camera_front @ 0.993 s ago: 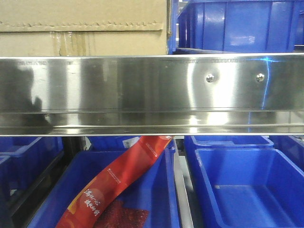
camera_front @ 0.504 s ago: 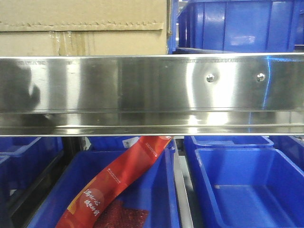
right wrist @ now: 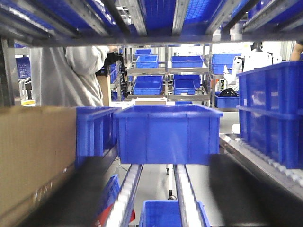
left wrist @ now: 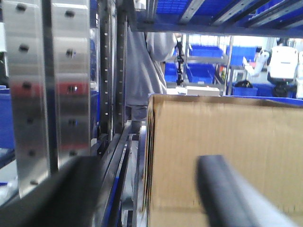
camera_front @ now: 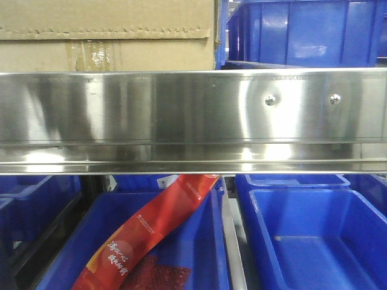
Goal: Grab carton from right shelf to conveyor
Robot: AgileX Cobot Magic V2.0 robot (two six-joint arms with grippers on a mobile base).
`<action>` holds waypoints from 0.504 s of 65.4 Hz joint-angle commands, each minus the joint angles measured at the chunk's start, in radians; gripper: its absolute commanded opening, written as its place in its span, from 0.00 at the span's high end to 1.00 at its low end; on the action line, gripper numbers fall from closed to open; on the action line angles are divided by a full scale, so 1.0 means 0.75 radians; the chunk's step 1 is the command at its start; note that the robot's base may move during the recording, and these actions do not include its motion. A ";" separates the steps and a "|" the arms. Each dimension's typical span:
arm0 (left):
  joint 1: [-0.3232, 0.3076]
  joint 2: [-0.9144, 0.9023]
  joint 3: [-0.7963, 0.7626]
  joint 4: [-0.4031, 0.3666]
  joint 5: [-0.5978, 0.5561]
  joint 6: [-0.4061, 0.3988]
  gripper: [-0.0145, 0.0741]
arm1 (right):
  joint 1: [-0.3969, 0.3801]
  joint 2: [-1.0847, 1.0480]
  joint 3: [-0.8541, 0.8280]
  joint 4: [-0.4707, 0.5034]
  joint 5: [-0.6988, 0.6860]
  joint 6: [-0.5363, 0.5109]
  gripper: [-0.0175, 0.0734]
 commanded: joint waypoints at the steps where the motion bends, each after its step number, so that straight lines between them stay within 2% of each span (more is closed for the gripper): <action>1: -0.001 0.120 -0.119 0.010 0.022 0.010 0.33 | 0.004 0.098 -0.059 0.004 0.006 -0.010 0.18; 8: -0.077 0.266 -0.257 0.010 0.072 0.013 0.28 | 0.004 0.219 -0.121 0.008 0.006 -0.010 0.18; 17: -0.267 0.483 -0.503 0.035 0.257 0.063 0.28 | 0.021 0.374 -0.257 0.113 0.043 -0.010 0.18; 25: -0.414 0.698 -0.707 0.076 0.357 0.069 0.28 | 0.123 0.534 -0.414 0.129 0.153 -0.010 0.18; 33: -0.465 0.892 -0.920 0.071 0.459 0.069 0.28 | 0.268 0.706 -0.604 0.129 0.238 -0.010 0.18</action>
